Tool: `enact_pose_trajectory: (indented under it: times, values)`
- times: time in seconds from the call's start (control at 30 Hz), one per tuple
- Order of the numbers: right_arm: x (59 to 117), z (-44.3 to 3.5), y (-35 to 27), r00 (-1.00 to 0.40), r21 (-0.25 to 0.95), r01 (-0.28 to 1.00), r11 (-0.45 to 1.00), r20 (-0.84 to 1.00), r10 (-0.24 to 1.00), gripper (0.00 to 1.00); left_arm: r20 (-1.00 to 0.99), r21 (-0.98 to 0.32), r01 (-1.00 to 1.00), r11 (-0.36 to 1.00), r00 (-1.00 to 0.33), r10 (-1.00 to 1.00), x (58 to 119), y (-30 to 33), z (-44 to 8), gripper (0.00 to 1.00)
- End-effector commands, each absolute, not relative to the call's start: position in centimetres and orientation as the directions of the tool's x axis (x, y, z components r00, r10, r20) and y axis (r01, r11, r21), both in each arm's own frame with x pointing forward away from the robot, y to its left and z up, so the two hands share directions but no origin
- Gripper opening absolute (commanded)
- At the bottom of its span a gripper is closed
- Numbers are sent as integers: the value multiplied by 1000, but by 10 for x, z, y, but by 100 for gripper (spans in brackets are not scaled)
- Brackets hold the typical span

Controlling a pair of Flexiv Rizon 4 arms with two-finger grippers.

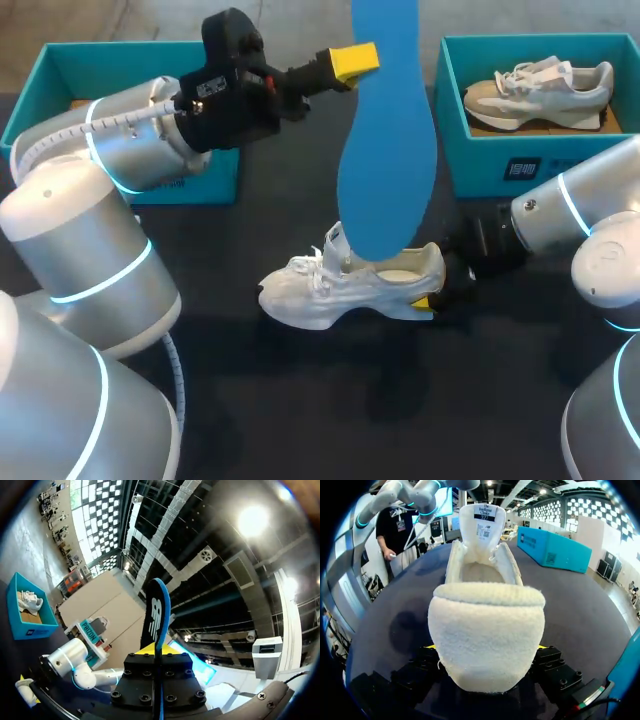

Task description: Take the shoe out of the shoebox, open the shoe tongue, remove and reinsert the insole, then place the shoe into the shoebox

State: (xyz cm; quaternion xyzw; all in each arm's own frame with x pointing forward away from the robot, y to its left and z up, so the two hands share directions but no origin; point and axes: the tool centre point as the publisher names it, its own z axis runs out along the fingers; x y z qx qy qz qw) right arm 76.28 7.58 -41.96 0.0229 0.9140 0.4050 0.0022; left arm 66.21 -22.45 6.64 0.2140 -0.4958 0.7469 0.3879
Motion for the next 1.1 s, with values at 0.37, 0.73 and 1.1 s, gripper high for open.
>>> enact_pose_trajectory:
  times: [0.37, 0.73, 1.1]
  values:
    - [763, -420, 77, -999, 739, 40, 672, 14, 44, 0, 706, -571, -792, -215, -608, 362, 659, -222, 66, 0]
    - [763, -420, 77, -999, 739, 40, 672, 14, 44, 0, 763, -448, -876, -180, -479, 434, 647, -220, 73, 0]
    - [763, -420, 77, -999, 739, 40, 672, 14, 44, 0, 795, -395, -905, -156, -422, 435, 625, -216, 73, 0]
